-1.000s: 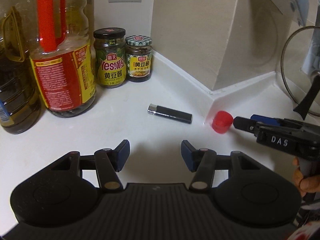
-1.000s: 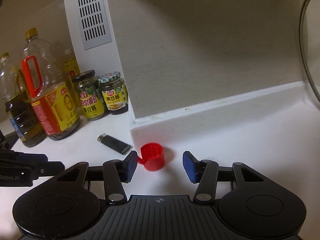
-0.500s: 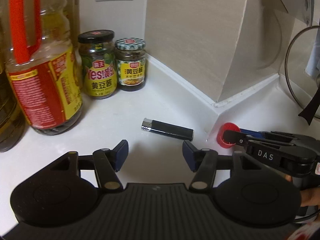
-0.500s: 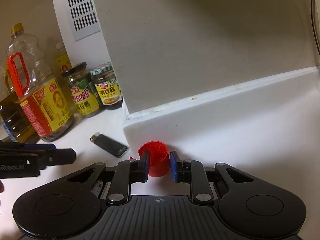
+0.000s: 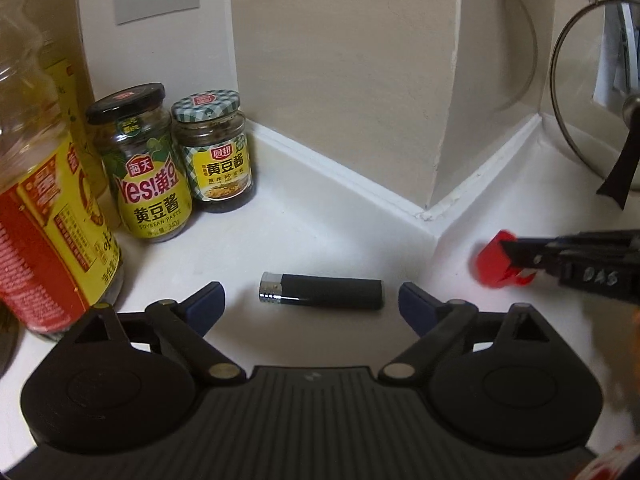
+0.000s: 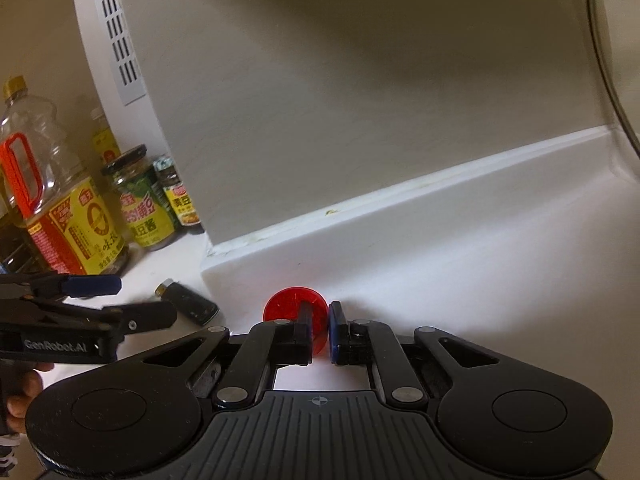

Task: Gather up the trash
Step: 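Grasp the red cup with the right tool while the left tool grasps the black lighter, then carry the red cup and black lighter down over the wastebasket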

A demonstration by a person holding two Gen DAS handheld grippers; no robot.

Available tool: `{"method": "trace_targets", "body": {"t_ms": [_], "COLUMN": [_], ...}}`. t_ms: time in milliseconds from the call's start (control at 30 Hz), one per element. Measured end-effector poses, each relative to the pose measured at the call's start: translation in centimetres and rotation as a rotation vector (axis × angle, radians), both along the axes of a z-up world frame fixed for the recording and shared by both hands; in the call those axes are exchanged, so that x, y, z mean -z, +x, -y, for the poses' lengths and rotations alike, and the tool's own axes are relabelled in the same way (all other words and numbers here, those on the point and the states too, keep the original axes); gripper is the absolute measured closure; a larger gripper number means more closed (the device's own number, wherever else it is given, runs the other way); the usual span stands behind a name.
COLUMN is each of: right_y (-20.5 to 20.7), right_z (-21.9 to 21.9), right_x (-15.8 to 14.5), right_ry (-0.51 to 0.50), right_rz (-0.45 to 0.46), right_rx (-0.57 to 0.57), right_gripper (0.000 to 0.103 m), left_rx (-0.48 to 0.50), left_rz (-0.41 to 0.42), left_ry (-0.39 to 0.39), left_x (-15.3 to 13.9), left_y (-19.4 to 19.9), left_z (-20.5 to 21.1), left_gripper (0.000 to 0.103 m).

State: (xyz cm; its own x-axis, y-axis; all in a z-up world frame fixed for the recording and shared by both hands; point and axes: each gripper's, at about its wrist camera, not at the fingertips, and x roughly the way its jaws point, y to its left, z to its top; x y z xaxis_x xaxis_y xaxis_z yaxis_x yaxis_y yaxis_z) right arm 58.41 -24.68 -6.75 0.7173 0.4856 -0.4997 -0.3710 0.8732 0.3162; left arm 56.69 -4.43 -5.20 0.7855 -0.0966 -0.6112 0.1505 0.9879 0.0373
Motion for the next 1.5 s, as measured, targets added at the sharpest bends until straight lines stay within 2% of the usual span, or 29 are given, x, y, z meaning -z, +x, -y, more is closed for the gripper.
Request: {"method": "trace_targets", "body": {"t_ms": [267, 533, 700, 800, 933, 1500], "right_y": [0.4, 0.4, 0.4, 0.3, 0.4, -2.9], "right_z": [0.9, 1.3, 1.4, 1.6, 1.7, 2.2], "right_x": [-0.2, 0.1, 0.2, 0.1, 0.1, -1.8], "right_ry": [0.008, 0.006, 0.007, 0.009, 0.014, 0.041], "right_rz": [0.005, -0.007, -0.017, -0.019, -0.022, -0.009], "right_rx": [0.017, 0.027, 0.029, 0.029, 0.029, 0.014], "right_gripper": [0.095, 0.095, 0.095, 0.095, 0.095, 0.095], "left_rx": [0.048, 0.039, 0.044, 0.05, 0.039, 0.038], "left_rz": [-0.018, -0.038, -0.044, -0.046, -0.05, -0.023], "left_ry": [0.037, 0.038, 0.029, 0.02, 0.033, -0.026], "left_x": [0.8, 1.7, 1.9, 1.8, 1.6, -2.0], "left_y": [1.2, 2.3, 2.4, 2.5, 2.3, -2.9], "left_z": [0.7, 0.7, 0.7, 0.7, 0.5, -0.6], "left_gripper": [0.006, 0.007, 0.012, 0.022, 0.023, 0.023]}}
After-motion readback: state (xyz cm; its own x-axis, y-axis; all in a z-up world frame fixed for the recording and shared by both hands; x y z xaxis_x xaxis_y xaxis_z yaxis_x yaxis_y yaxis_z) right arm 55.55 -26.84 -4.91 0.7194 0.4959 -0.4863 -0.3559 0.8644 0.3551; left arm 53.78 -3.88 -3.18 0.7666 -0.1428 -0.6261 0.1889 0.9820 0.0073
